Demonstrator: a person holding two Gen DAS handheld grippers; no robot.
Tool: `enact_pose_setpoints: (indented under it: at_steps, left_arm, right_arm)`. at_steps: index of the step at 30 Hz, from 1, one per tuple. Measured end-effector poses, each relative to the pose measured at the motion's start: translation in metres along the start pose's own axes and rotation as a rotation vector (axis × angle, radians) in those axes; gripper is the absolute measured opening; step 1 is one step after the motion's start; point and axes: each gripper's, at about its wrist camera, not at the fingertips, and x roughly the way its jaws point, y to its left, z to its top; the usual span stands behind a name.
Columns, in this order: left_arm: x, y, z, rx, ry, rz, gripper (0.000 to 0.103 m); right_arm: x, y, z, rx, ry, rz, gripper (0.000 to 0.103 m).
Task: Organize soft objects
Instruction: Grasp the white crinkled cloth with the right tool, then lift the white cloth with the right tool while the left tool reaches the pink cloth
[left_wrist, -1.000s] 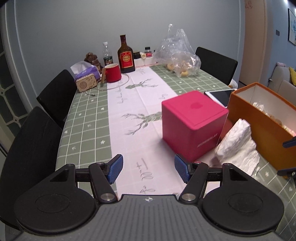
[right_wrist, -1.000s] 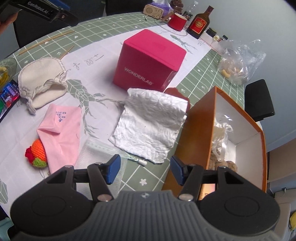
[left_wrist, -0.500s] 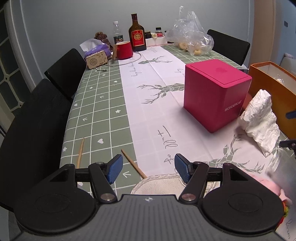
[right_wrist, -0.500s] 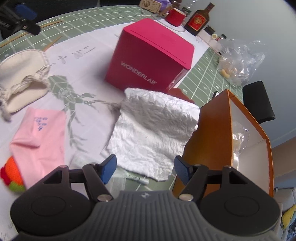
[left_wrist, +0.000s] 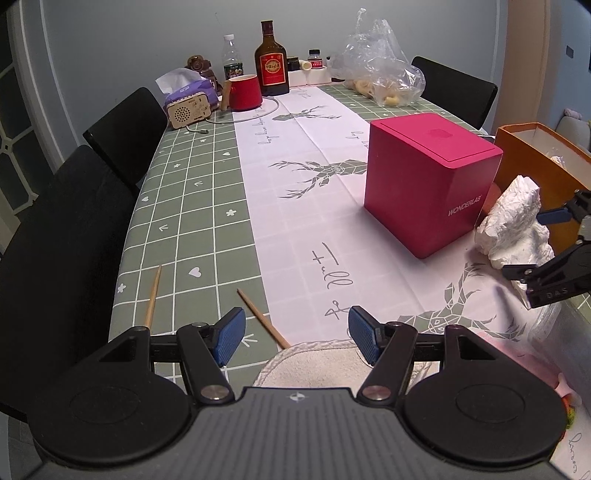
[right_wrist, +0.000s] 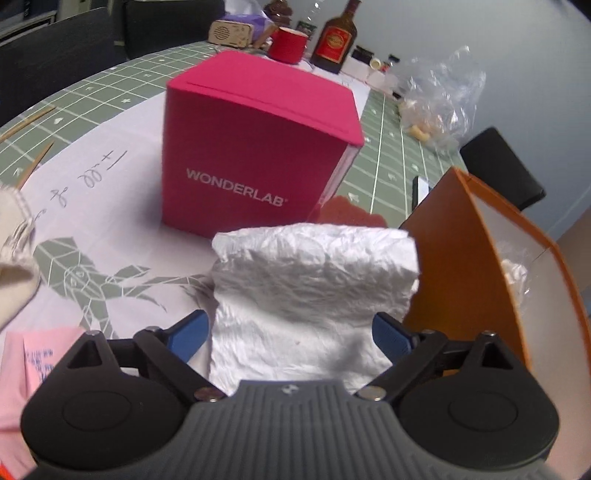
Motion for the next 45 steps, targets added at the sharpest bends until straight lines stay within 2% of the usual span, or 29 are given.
enact_pose_setpoints:
  at_steps: [4, 8, 11, 12, 13, 16, 19, 23, 29, 34, 39, 42, 44, 45]
  left_arm:
    - [-0.001, -0.001, -0.001, 0.004, 0.0, -0.006, 0.076]
    - [0.001, -0.004, -0.005, 0.019, 0.004, -0.01, 0.076]
    - [0.002, -0.008, -0.007, 0.03, 0.009, -0.013, 0.076]
    - [0.002, -0.009, -0.008, 0.033, 0.01, -0.014, 0.076]
    - [0.002, -0.01, -0.008, 0.037, 0.011, -0.014, 0.076]
    - [0.002, -0.014, -0.008, 0.044, 0.011, -0.017, 0.076]
    - [0.001, -0.02, -0.008, 0.05, 0.008, -0.027, 0.076]
    - [0.0, -0.035, -0.011, 0.089, 0.012, -0.053, 0.076]
    - [-0.004, -0.064, -0.019, 0.177, 0.015, -0.132, 0.076]
    - [-0.011, -0.093, -0.026, 0.252, 0.017, -0.272, 0.076]
    - [-0.021, -0.122, -0.038, 0.369, 0.014, -0.405, 0.076]
    - [-0.023, -0.14, -0.047, 0.431, 0.022, -0.441, 0.076]
    - [-0.022, -0.15, -0.052, 0.474, 0.026, -0.43, 0.076]
    - [-0.023, -0.152, -0.054, 0.484, 0.005, -0.421, 0.076]
  right_arm:
    - [0.018, 0.006, -0.001, 0.023, 0.02, -0.01, 0.094]
    - [0.025, -0.005, -0.002, 0.136, 0.012, 0.009, 0.091]
    - [0.024, -0.012, -0.003, 0.169, 0.005, 0.02, 0.067]
    - [0.023, -0.014, -0.004, 0.177, 0.001, 0.047, 0.05]
    - [0.021, -0.016, -0.005, 0.186, 0.001, 0.068, 0.037]
    - [0.019, -0.016, -0.008, 0.178, 0.005, 0.084, 0.02]
    - [0.012, -0.017, -0.013, 0.172, -0.002, 0.105, 0.012]
    - [-0.01, -0.022, -0.02, 0.179, -0.049, 0.14, 0.01]
    - [-0.058, -0.043, -0.025, 0.17, -0.132, 0.166, 0.009]
    - [-0.091, -0.064, -0.036, 0.161, -0.174, 0.201, 0.009]
    - [-0.125, -0.077, -0.064, 0.174, -0.208, 0.242, 0.009]
    - [-0.138, -0.08, -0.083, 0.176, -0.21, 0.265, 0.01]
    - [-0.142, -0.079, -0.096, 0.174, -0.206, 0.275, 0.01]
    - [-0.144, -0.079, -0.102, 0.171, -0.203, 0.28, 0.01]
